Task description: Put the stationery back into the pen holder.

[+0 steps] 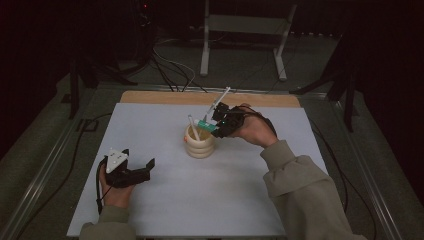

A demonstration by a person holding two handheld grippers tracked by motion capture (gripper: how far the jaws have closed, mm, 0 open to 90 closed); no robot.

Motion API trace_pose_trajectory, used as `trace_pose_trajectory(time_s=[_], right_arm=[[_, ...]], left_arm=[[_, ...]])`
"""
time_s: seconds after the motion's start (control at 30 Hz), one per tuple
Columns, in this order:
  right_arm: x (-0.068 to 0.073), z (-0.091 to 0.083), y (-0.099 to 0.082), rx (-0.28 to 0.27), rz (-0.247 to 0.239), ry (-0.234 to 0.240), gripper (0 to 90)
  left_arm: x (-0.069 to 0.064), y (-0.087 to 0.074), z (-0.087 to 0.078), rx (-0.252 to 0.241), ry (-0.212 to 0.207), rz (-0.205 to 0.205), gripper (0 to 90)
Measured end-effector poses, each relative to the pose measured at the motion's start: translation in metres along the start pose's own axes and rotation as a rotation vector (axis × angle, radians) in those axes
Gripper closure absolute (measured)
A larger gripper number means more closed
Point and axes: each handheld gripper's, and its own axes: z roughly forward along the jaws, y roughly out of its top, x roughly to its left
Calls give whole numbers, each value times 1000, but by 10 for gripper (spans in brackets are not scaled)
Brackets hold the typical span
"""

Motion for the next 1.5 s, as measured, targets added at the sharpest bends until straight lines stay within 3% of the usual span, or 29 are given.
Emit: trace_pose_trajectory(time_s=[0.87,1.23,1.5], right_arm=[[-2,1,6,49,-23,-13,651],[0,0,9,107,-47,-8,652],[1,-1,12,103,-51,-8,651]], left_arm=[[1,0,-1,1,4,-3,14],[1,-1,-1,2,5,-2,14],[1,-1,-1,1,5,-2,14]])
